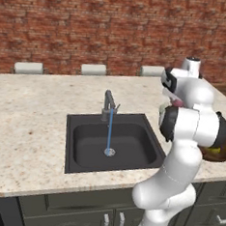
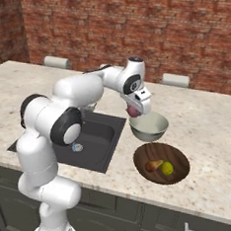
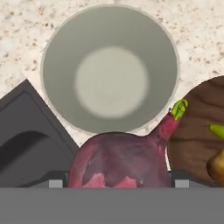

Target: Pick the pears from the sink and place them in one bowl. Place the onion in the other bowl. Then turn off the sink faucet.

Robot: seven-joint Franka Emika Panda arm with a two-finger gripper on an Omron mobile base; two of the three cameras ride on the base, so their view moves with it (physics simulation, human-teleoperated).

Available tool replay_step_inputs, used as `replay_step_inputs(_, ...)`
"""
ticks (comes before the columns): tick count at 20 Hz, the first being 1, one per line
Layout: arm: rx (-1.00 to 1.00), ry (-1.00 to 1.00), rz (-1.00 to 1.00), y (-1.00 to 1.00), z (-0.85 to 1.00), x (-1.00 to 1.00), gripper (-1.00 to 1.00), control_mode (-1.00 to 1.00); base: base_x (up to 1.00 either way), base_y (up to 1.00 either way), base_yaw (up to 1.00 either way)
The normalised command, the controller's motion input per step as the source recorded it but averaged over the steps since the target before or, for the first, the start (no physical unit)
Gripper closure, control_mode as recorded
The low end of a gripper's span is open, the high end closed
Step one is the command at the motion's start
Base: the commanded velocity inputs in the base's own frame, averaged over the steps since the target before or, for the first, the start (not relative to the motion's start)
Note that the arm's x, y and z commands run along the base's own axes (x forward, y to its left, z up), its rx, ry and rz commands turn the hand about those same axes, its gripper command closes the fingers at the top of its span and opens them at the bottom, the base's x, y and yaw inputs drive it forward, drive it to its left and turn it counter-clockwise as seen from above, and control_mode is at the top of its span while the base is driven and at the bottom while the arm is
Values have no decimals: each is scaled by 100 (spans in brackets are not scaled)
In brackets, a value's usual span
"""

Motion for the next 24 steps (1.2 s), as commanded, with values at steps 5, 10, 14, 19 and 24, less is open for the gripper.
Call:
replay_step_inputs(5,0,0,0,-15,-39,42,100,-100,0,0,0)
replay_step_inputs(10,1,2,0,-11,-22,58,100,-100,0,0,0)
replay_step_inputs(14,1,3,0,-25,-17,49,100,-100,0,0,0)
replay_step_inputs(19,0,4,0,-33,-21,23,100,-100,0,0,0)
replay_step_inputs(24,0,7,0,-13,-40,14,100,-100,0,0,0)
